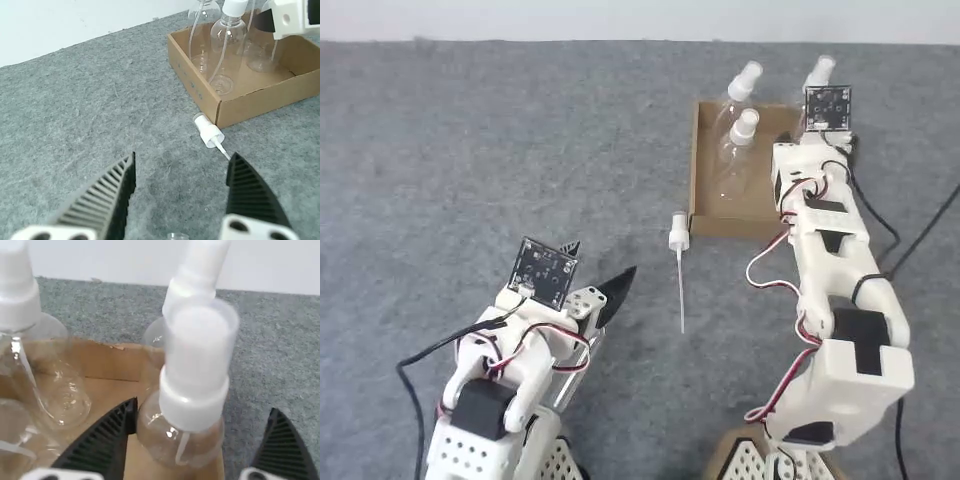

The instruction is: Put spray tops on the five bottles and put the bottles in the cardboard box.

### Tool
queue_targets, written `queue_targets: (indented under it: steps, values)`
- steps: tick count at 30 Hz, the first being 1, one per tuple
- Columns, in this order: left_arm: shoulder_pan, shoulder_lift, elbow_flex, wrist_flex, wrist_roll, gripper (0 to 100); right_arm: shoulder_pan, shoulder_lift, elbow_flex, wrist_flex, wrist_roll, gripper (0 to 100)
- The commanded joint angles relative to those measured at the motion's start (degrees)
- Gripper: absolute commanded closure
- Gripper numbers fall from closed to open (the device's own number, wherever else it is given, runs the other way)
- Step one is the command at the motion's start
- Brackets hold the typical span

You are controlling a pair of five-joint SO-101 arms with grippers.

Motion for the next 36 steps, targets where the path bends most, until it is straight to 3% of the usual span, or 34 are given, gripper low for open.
queue_targets:
  steps: [1, 9, 20, 24, 30, 36]
  values:
    - [-0.1, -0.6, -0.4, -1.6, -0.4, 73, -0.1, -1.7, -5.6, 3.4, -0.6, 67.3]
    - [-0.1, -0.6, -0.4, -1.6, -0.4, 73, -0.4, -9.4, -8.7, 11.7, -0.6, 67.5]
    - [-0.3, -0.3, -0.9, -1.3, -0.4, 73, -1.6, -25.9, -13.2, 34.5, -0.7, 67.6]
    - [-5.9, 0.0, -4.1, -0.9, -2.2, 73, -4.2, -33.1, -13.2, 42.9, -0.7, 67.6]
    - [-8.3, 11.1, -17.1, 10.6, -6.2, 73, -8.1, -42.3, -13.1, 62.1, -0.9, 67.9]
    - [-7.8, 33.3, -34.7, 30.4, -18.4, 73, -4.8, -45.4, -13.0, 80.4, 0.4, 76.5]
